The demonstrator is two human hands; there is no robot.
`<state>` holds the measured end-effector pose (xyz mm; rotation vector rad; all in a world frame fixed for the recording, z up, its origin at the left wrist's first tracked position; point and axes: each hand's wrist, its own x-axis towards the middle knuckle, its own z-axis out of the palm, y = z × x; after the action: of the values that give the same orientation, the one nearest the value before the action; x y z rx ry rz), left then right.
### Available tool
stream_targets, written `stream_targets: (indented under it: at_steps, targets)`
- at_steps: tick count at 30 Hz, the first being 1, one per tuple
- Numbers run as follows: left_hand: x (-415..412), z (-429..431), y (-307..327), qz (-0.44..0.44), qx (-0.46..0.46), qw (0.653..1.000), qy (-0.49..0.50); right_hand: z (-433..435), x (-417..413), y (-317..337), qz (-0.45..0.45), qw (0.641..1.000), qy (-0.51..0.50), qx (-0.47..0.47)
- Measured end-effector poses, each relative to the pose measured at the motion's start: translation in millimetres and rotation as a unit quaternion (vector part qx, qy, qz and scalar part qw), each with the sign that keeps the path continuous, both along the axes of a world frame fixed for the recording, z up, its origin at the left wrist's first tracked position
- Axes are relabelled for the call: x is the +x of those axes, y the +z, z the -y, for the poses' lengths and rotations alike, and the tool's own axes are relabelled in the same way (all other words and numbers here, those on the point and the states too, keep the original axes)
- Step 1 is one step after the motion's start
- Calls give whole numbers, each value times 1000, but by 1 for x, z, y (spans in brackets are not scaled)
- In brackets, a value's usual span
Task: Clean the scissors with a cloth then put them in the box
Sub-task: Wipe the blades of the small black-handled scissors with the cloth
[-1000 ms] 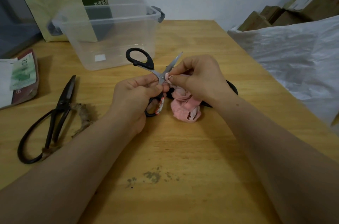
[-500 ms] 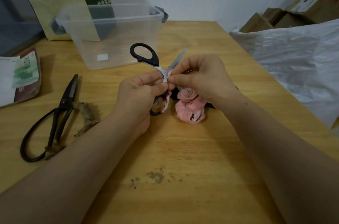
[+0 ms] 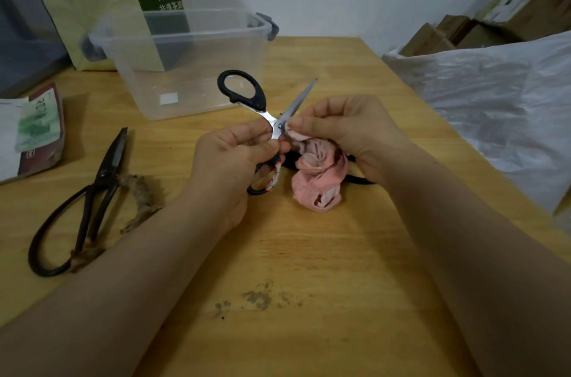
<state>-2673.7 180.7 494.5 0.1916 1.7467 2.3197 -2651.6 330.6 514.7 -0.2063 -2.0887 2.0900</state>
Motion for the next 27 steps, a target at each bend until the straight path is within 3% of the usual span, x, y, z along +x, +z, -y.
stream_targets:
  at_steps: [2, 9, 13, 19, 24, 27]
  targets:
    - [1, 0, 1, 0, 0, 1000, -3, -1, 0, 0, 10, 999, 11, -31]
    - [-1, -1, 3, 14, 21, 1000, 3, 0, -1, 0, 7, 999, 31, 2]
    - [0, 0, 3, 6, 17, 1000, 0, 1, -5, -3, 11, 991, 8, 137]
    - [0, 1, 5, 13, 21, 1000, 13, -1, -3, -1, 24, 988, 22, 149]
    - [-6, 7, 6, -15, 13, 1000, 18, -5, -3, -2, 3, 967, -16, 255]
    - [-4, 6, 5, -25, 4, 999, 20, -1, -7, -5, -17, 962, -14, 271]
